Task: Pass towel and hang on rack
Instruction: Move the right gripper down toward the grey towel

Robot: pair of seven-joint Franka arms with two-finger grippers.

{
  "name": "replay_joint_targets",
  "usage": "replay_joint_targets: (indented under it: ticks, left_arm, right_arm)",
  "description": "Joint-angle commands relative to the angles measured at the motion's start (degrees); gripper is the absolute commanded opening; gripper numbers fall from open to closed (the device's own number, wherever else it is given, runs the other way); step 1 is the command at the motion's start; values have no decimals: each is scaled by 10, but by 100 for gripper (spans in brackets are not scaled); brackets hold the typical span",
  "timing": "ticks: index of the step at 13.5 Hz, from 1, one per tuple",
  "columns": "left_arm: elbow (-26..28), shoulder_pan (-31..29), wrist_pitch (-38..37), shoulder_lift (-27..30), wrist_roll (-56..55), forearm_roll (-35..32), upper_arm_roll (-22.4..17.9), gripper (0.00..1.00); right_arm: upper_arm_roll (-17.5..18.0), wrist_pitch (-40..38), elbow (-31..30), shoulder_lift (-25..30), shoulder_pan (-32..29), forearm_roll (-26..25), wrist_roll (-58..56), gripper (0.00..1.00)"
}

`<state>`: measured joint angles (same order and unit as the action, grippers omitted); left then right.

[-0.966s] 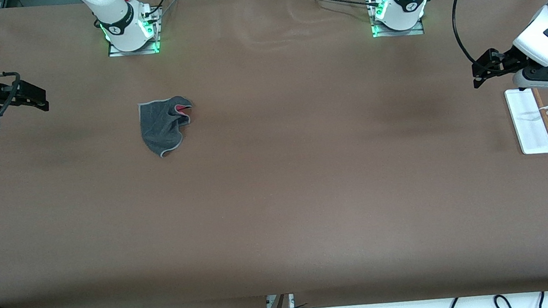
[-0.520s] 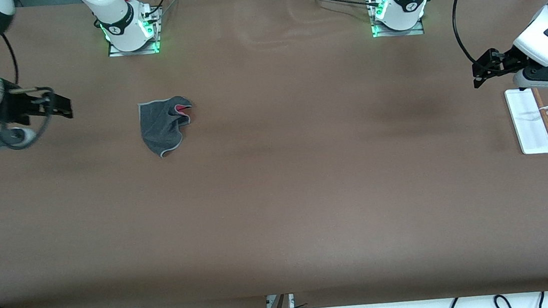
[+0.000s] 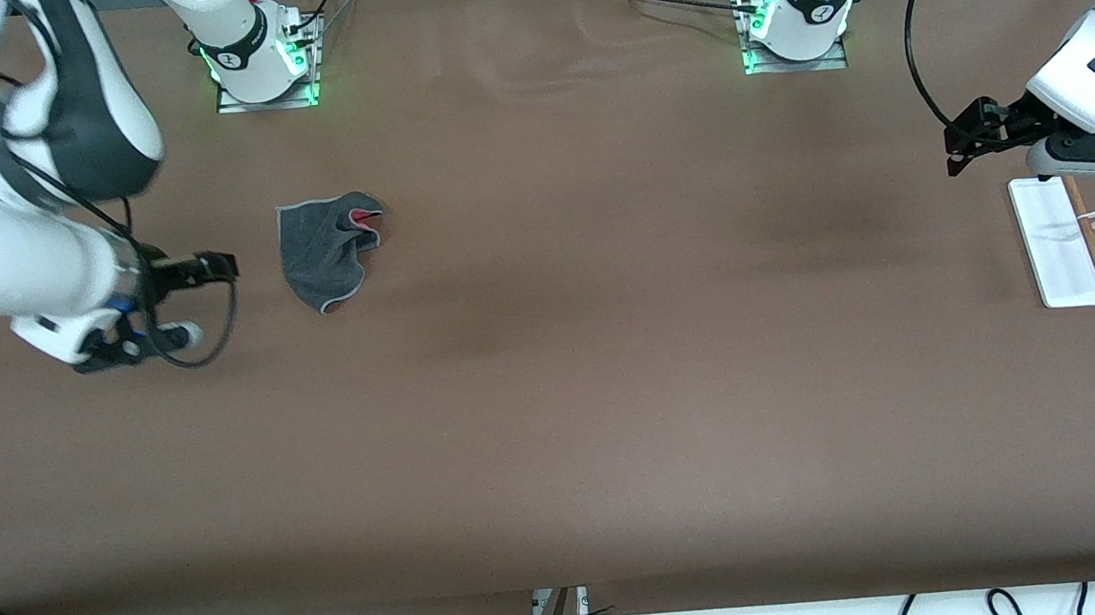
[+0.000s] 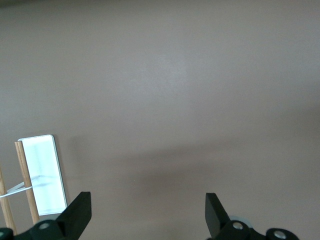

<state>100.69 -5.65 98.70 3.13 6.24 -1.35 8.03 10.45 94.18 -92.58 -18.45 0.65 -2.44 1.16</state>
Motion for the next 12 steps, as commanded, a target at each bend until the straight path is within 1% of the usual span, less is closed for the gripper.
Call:
replay_joint_targets:
  ticks: [1, 4, 6, 10, 12]
  left_arm:
    - [-18, -6, -13, -8, 4, 6, 4, 100]
    - [-18, -7, -13, -8, 4, 6, 4, 100]
    - [-18, -8, -13, -8, 4, 6, 4, 100]
    - [-18, -8, -13, -8, 4, 6, 4, 100]
    - [-18, -9, -13, -8, 5, 6, 4, 100]
  right_arm:
    - [0, 69, -24, -41, 7, 0, 6, 100]
    - [0, 144, -50, -88, 23, -5, 45, 100]
    - [0, 174, -65, -107, 29, -21, 49, 100]
    - [0, 253, -113, -126, 32, -24, 49, 100]
    - [0, 276, -131, -127, 33, -26, 48, 100]
